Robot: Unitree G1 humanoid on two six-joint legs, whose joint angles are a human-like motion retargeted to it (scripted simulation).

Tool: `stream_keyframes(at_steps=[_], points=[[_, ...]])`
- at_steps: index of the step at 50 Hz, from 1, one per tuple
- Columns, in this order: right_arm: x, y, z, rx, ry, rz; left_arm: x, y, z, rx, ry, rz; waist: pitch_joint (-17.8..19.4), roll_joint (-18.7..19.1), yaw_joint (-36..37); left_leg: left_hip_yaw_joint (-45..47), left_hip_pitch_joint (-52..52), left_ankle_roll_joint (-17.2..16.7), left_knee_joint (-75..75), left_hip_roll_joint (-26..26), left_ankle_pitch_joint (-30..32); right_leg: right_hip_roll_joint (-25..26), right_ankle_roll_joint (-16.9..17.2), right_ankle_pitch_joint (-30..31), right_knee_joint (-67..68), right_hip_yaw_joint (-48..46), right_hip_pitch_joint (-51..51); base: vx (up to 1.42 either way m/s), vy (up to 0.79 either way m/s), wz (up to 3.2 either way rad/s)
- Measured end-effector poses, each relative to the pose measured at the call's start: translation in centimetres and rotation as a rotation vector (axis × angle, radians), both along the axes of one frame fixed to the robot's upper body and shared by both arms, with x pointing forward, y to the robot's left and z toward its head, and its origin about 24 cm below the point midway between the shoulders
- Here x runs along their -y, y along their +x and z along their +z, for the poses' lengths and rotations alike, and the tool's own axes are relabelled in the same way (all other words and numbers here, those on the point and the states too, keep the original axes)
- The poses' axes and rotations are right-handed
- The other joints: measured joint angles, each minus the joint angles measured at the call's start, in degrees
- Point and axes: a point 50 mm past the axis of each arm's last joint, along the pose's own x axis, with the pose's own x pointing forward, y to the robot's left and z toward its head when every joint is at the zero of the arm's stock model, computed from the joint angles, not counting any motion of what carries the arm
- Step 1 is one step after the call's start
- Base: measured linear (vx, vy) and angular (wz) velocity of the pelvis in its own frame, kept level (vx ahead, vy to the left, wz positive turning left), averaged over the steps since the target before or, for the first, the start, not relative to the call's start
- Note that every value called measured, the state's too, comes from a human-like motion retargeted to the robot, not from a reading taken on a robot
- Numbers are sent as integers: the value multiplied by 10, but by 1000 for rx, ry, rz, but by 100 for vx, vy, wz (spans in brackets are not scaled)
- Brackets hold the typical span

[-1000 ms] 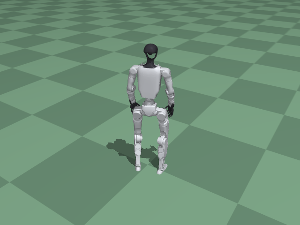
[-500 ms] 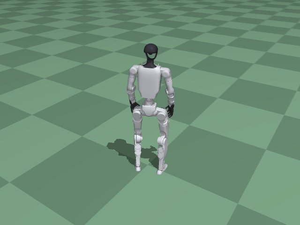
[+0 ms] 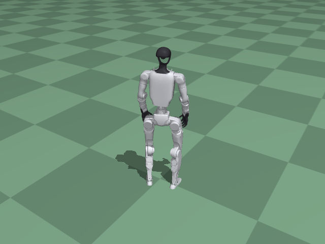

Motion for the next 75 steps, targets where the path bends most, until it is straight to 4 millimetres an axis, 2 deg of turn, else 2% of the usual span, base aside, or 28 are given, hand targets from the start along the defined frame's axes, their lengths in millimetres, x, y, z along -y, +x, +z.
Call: stream_keyframes(at_steps=[37,75], points=[[2,4,3,20,12,9,6,7,2,13,-24,-19,9,3,8,1,1,3,7,-2,-1,-3,1,2,-7,-6,8,0,0,0],[-9,19,10,77,70,18,-3,12,4,34,-4,-9,19,-1,6,8,16,-1,-24,-4,23,-1,1,1,-15,-7,8,0,0,0]])
